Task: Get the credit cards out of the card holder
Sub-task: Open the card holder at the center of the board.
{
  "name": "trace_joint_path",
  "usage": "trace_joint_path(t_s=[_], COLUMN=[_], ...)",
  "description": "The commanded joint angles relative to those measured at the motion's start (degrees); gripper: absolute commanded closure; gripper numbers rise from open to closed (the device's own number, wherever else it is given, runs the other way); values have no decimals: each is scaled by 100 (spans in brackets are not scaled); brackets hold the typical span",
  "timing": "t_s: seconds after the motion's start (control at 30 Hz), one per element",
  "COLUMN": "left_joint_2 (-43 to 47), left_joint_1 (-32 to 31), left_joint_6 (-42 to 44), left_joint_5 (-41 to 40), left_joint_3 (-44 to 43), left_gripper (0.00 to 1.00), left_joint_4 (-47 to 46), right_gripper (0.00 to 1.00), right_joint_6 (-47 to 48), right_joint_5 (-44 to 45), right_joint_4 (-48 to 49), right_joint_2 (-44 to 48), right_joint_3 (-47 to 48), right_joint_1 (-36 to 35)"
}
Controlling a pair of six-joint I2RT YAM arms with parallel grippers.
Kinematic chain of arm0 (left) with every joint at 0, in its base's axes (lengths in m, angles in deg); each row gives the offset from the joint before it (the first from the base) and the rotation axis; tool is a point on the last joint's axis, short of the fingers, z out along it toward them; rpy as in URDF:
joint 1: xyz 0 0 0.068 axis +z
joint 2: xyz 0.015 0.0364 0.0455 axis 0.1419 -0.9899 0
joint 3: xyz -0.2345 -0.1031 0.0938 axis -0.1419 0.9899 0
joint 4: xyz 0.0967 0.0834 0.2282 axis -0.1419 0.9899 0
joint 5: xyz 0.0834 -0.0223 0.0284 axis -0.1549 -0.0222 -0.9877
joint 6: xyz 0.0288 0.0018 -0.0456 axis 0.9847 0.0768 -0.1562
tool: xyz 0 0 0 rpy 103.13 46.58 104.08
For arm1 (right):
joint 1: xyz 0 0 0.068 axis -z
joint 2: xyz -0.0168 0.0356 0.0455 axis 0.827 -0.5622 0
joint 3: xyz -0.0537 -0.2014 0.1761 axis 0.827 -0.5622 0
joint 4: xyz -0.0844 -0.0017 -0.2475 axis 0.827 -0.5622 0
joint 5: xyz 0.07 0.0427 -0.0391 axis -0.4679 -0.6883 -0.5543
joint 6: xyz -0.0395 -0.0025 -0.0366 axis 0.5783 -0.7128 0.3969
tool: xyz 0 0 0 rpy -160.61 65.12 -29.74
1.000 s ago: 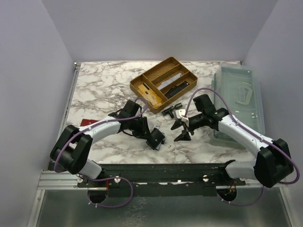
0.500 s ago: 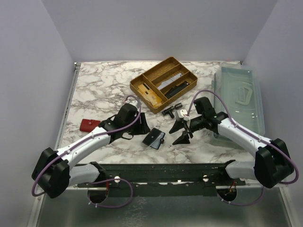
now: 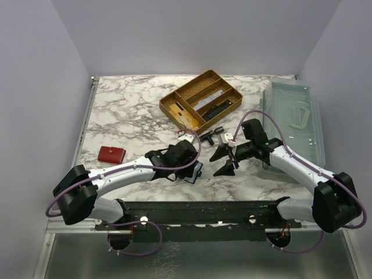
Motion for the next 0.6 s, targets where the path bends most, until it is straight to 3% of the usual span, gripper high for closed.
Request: trace_joint_path(t_s=[0.0,0.33,0.57], left_joint_2=[-325,-475,169], left_joint_1=[-35,-35,-36], left_joint_6=[11,151,303], left_joint_5=[-635,-268,347], left_joint_3=[-181,-272,7], left_gripper=[31,38,28], left_joint_4=[356,281,-44], right_gripper=[32,32,32], right_joint_6=[46,90,117], right_joint_5=[-179,-163,-172], right_joint_4=[62,45,23], right_joint_2=[53,34,11], right_joint_3=[-58,-82,-75], right_joint_1=[31,40,43])
